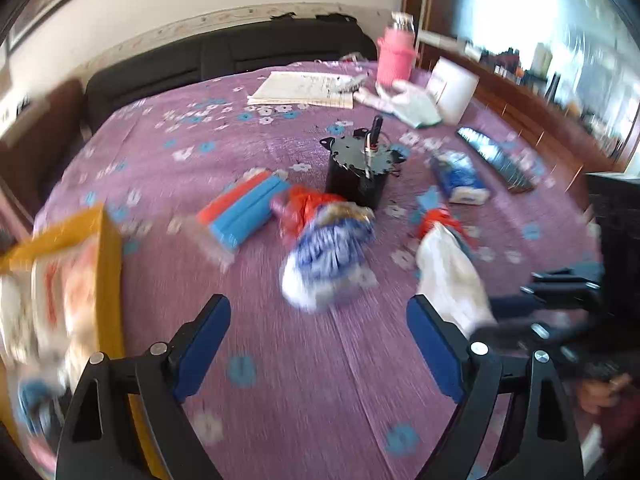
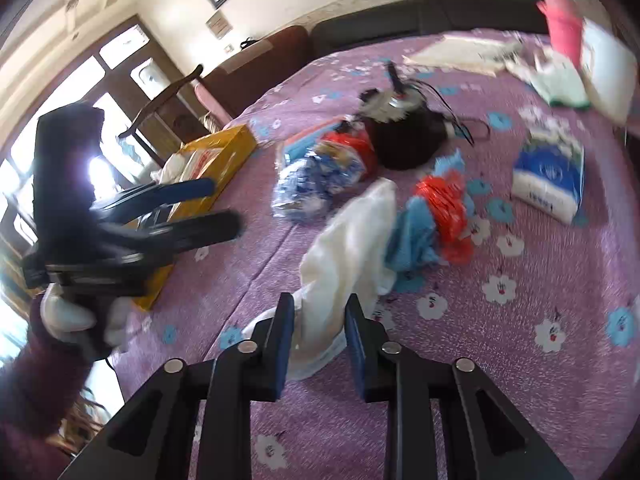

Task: Organize soft objects
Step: 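Grasp the blue Vinda bag with the left gripper while the right lifts the white cloth, then carry the blue Vinda bag into the tray and open the left gripper while the right holds the white cloth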

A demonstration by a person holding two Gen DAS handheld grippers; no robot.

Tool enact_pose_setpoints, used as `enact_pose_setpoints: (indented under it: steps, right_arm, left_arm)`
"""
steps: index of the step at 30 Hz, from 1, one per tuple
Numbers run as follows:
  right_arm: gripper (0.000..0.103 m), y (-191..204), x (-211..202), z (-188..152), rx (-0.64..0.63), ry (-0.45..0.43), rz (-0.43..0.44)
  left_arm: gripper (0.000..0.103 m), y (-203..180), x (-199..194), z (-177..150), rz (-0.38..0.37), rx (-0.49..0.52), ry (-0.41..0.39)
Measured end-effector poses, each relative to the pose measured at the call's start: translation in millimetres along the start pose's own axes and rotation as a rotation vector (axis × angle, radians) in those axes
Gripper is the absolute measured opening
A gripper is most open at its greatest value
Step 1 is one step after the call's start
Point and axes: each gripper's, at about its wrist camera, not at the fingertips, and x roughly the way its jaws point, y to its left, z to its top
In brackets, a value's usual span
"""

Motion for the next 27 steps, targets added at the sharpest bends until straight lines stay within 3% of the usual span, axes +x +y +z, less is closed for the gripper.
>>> enact_pose_setpoints:
  steps: [1, 5, 9, 12, 19, 27]
  right_arm:
    - [0.039, -1.0, -0.3, 0.4, 0.011, 0.004, -0.001]
    - [0.073, -11.8, -6.3, -0.8, 0.046, -0.018, 0.027]
    - [0.074, -22.2, -10.8, -2.0, 0.089, -0.036, 0.044]
    - [0.074, -25.7, -13.6, -4.7, 0.093, -0.029, 0.042]
    - [0.074, -22.8, -5.0, -0.7, 0.088, -0.029, 0.024]
    - [0.074, -5.8, 4.6, 7.8, 0.119, -0.023, -0.096]
  left_arm:
    - [0.088, -1.9, 9.3, 5.5, 0.016, 0.017, 0.006]
    - [0.088, 1.0, 45.5, 20.5, 0.023, 0.03, 0.059]
    - [0.074, 5.4, 69.7, 20.9, -0.036, 0.009, 0.114]
    - [0.051, 1.7, 66.0, 22.9, -0.059, 0.013, 0.094]
    - [0.051, 11.4, 27.0, 18.4, -0.116, -0.079, 0.022]
    - [0.051, 43.8, -67.9, -17.9, -0.13, -0.16, -0.112]
